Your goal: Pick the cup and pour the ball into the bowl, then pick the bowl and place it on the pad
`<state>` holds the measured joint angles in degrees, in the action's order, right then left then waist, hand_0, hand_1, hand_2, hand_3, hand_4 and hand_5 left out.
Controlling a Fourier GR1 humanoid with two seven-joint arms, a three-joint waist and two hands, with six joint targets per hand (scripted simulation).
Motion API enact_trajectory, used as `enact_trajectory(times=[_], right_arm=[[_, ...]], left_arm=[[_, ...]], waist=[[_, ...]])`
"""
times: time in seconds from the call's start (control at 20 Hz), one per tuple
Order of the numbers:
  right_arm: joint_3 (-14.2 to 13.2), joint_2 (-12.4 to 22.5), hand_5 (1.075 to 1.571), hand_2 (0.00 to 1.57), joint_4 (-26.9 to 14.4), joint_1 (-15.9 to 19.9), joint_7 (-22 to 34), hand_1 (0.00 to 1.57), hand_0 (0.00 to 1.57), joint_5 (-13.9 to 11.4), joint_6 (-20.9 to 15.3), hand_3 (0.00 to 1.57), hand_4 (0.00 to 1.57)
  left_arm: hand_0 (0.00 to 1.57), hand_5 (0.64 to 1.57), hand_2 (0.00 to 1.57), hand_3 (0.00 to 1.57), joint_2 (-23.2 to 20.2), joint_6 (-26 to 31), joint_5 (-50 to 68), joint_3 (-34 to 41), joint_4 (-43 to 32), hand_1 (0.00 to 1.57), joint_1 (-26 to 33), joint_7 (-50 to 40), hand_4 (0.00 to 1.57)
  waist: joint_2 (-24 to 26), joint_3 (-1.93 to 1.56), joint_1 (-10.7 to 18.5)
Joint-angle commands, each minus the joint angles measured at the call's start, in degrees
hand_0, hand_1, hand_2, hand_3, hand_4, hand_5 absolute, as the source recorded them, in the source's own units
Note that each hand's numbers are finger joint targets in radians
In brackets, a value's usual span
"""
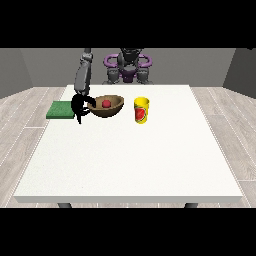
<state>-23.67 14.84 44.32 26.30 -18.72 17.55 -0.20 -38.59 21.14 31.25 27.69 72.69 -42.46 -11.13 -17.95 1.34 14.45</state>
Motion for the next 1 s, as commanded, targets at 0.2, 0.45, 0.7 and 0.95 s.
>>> enact_trajectory(times=[0.2, 0.45, 0.7, 0.95], right_arm=[[3.4, 7.1, 1.539, 1.57, 0.8, 6.7, 21.3, 1.57, 1.57, -2.1, -3.9, 1.57, 1.03], [5.1, 13.3, 1.553, 1.57, 0.1, 8.5, 26.1, 1.57, 1.57, -4.6, -2.1, 1.57, 0.99], [2.3, 21.8, 1.57, 1.57, -5.0, 8.3, 19.6, 1.57, 1.57, -5.8, 2.3, 1.57, 0.98], [5.4, 18.6, 1.571, 1.57, -2.9, 6.5, 19.6, 1.57, 1.57, -6.9, 4.0, 1.57, 0.98]], left_arm=[[0.0, 1.569, 0.0, 0.0, -3.3, 3.2, -0.7, 3.2, -9.7, 0.0, 3.5, 3.6, 0.73], [0.0, 1.567, 0.0, 0.0, -2.8, 1.4, -2.4, 3.0, -10.6, 0.0, 5.8, 4.9, 0.71], [0.0, 1.566, 0.0, 0.0, -3.5, 4.3, 0.0, 4.3, -7.3, 0.0, 7.2, 7.0, 0.7], [0.0, 1.559, 0.0, 0.0, -3.7, 1.6, -4.5, 4.1, -11.5, 0.0, 10.8, 10.4, 0.72]], waist=[[4.8, -1.26, -5.5], [6.7, -1.32, -8.1], [0.7, -1.39, -4.8], [4.8, -1.34, -10.4]])
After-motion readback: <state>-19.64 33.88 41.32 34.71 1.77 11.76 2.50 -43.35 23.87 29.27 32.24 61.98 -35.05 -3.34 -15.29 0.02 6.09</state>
